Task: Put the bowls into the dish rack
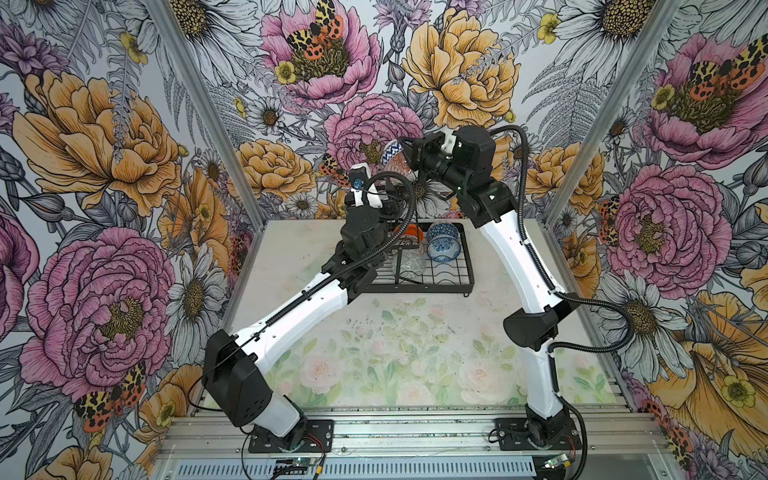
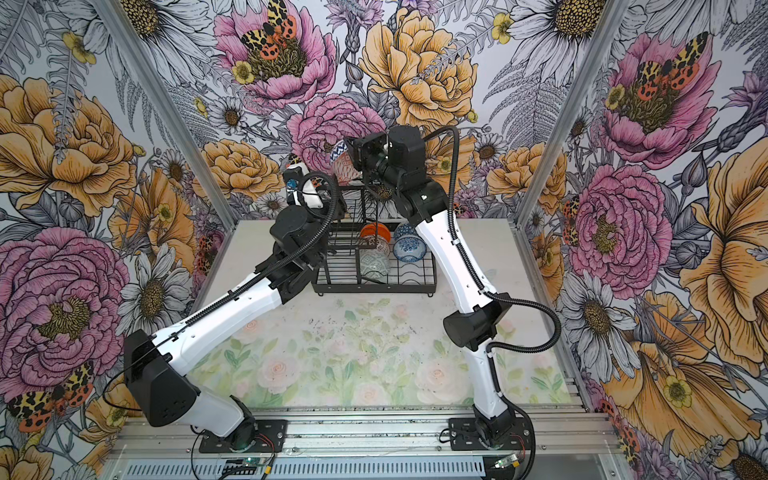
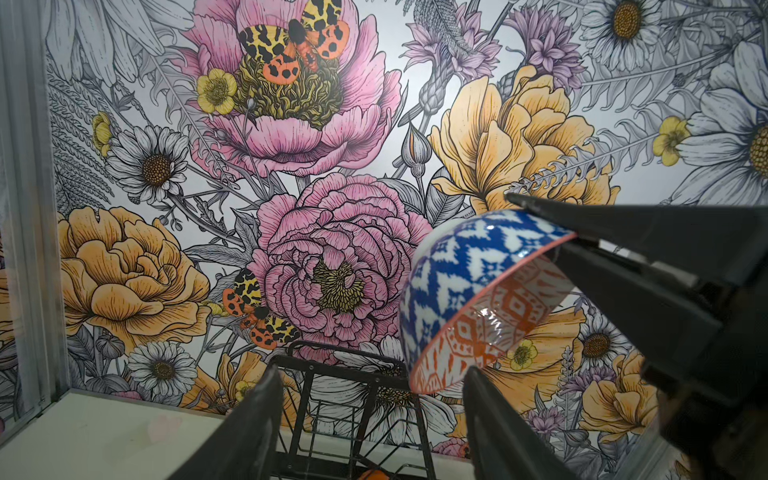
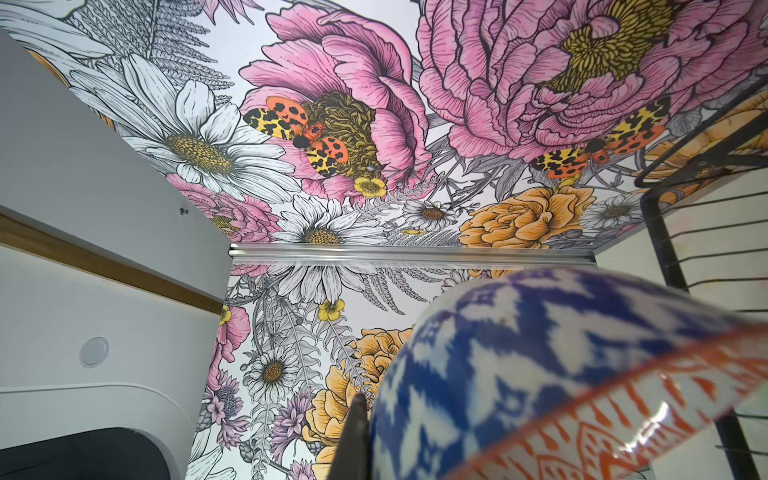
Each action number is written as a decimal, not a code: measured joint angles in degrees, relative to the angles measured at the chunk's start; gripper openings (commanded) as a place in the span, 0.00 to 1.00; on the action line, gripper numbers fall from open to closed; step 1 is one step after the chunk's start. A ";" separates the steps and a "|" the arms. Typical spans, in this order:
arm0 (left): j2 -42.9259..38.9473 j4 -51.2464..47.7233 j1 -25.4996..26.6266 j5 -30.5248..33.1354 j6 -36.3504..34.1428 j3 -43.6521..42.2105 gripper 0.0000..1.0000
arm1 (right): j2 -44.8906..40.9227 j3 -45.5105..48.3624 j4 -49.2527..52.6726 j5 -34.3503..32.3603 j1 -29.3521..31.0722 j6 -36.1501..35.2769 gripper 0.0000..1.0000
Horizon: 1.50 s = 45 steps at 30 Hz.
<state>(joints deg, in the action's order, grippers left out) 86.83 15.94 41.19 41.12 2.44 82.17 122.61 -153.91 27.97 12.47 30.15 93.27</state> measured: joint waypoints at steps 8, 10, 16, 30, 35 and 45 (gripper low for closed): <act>-1.36 -6.54 2.10 -1.99 1.99 2.34 0.99 | -0.09 0.39 -0.13 0.00 -2.16 -2.69 0.00; -1.92 -8.31 2.21 -2.67 2.34 3.45 0.99 | -0.61 1.92 -0.24 -0.04 -2.73 -3.69 0.00; -3.58 -12.81 2.21 -4.98 3.91 5.95 0.99 | -4.15 11.15 -0.02 -0.42 -4.22 -6.88 0.00; -2.23 -24.83 2.21 -11.06 6.73 12.41 0.99 | -25.38 49.75 -10.58 -3.08 -8.98 -9.81 0.00; -0.66 -29.33 2.21 -13.18 7.80 13.94 0.99 | -32.81 68.06 -21.75 -4.57 -11.58 -7.32 0.00; 0.39 -36.09 2.69 -17.68 10.14 14.32 0.99 | -37.31 86.42 -33.70 -5.16 -14.43 -6.27 0.00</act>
<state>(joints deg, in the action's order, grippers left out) 87.22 -20.14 43.88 23.44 12.58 96.49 85.30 -67.48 -5.74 7.31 15.73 87.00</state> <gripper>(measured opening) 0.986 0.078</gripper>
